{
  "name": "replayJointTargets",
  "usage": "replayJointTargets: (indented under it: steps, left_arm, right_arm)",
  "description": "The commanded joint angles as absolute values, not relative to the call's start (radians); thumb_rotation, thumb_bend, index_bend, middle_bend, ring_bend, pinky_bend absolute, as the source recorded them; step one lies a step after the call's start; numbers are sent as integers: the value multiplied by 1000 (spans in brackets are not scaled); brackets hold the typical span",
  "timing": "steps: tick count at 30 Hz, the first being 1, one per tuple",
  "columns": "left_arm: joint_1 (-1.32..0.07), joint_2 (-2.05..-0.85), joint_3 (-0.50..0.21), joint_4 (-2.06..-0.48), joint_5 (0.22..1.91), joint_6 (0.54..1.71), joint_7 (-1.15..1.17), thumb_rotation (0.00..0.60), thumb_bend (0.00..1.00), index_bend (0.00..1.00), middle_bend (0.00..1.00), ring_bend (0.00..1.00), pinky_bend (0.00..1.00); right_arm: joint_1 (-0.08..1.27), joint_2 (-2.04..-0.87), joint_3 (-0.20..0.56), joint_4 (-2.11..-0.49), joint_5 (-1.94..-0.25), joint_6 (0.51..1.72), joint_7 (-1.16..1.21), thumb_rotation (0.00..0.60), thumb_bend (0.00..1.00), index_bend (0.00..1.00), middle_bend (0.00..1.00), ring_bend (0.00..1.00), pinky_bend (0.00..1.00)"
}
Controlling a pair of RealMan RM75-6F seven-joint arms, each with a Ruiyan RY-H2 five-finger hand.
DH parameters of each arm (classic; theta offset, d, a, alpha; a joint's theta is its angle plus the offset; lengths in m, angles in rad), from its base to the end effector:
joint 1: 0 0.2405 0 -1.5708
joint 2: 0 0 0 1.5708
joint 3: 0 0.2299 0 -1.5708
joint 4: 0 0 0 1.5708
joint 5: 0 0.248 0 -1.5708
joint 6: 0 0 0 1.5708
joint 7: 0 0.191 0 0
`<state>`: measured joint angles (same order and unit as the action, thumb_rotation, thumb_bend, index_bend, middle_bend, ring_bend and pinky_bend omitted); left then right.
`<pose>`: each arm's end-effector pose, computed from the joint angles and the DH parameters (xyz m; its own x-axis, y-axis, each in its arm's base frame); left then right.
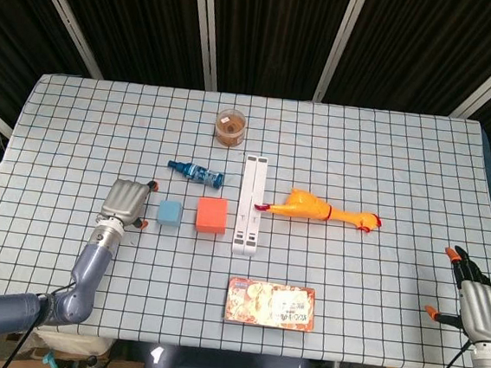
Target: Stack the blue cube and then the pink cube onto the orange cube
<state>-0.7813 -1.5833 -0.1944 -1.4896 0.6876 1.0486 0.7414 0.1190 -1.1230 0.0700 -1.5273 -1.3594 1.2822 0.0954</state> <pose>-0.1531 0.3873 -0.0695 0.5690 0.3093 0.7619 0.8202 -0.1465 -0.5530 -0.3516 -0.2431 0.1035 0.3426 -0.1496 0.9275 -0.9244 0.1225 0.3612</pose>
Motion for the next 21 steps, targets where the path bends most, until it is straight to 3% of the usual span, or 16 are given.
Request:
replayJointTargets:
  steps: [1,10,21]
  left_arm:
    - [-790,-1568,-196,-1538,678,1061,755,600,1,272,902,708,704]
    - [-806,-1572,-191,-1587,649,1115,808,600,0,236,899,706,701]
    - [-846,-1663,-206,-1499,612,1101,809,600,1,262,901,706,702]
  right_arm:
    - [120,-1120,69,-1531,-1359,1280,95,600,41,46,46,144,253]
    - [115,-1110,69,-1540,-1364,1290,107,600,41,46,46,144,253]
    - [117,-1104,68,-1535,-1360,1277,131,600,42,46,46,144,253]
